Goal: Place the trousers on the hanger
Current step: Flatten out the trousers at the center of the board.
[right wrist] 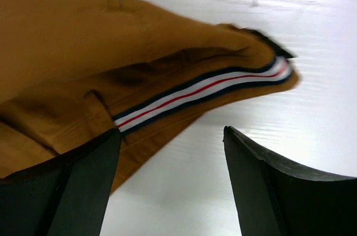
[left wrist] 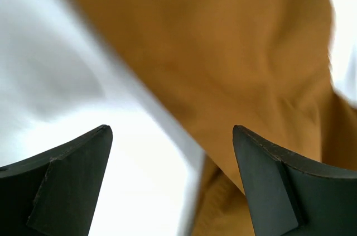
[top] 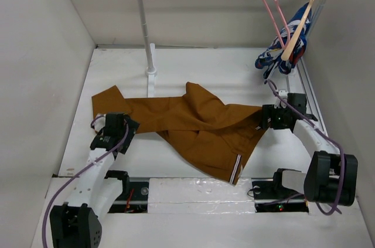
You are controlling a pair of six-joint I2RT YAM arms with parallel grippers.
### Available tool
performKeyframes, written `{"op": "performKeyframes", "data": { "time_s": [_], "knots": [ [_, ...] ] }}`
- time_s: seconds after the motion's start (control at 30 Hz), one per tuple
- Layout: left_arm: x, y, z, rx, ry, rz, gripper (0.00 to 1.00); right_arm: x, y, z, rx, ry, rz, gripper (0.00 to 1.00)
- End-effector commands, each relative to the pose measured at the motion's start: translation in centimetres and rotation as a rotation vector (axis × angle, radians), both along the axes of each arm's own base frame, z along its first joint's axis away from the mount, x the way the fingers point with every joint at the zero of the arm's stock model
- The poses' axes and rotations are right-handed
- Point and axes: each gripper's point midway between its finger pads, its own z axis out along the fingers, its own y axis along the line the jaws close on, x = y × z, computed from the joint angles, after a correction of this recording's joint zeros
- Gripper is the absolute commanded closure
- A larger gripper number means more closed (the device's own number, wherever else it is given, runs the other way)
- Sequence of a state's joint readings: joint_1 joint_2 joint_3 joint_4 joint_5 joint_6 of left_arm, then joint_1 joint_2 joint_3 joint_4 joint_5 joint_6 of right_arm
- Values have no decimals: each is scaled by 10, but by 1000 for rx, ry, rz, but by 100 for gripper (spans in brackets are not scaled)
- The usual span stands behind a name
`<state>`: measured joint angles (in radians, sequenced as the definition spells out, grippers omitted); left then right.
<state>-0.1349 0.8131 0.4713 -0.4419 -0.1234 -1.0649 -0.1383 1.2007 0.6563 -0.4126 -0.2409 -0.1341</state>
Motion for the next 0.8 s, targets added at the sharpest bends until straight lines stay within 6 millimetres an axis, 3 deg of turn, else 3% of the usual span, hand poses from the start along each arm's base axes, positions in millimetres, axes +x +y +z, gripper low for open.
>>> {"op": "performKeyframes", "data": {
  "time_s": [0.0,0.1,0.23,0.33,0.37,0.47,0.53,0.57,0.63,0.67,0.7,0.77],
  "knots": [
    [-2,26,1,-23,-29,176,15,15,23,19,105,-141,75,21],
    [-6,38,-4,34,11,221,15,3,22,28,89,-174,63,23],
    [-4,37,-18,-8,8,279,16,-15,20,37,38,-209,43,22],
    [2,40,-34,-17,19,324,19,-23,19,21,33,-179,34,20],
    [3,46,-40,1,42,362,25,-26,18,9,43,-131,31,19],
    [7,48,-44,16,73,369,33,-26,14,0,52,-87,22,18],
    [13,48,-44,17,71,367,42,-18,7,3,41,-94,1,17],
    [17,56,-43,35,55,383,53,-9,-6,5,33,-106,-46,15],
    [24,61,-38,41,27,389,57,1,-10,9,30,-137,-46,15],
    [27,66,-34,51,8,391,65,4,-9,8,39,-135,-41,14],
    [34,74,-25,76,-18,385,85,6,-8,0,51,-87,-37,14],
    [46,83,-8,119,-68,373,98,9,-5,-9,73,-49,-19,13]
  ]
}}
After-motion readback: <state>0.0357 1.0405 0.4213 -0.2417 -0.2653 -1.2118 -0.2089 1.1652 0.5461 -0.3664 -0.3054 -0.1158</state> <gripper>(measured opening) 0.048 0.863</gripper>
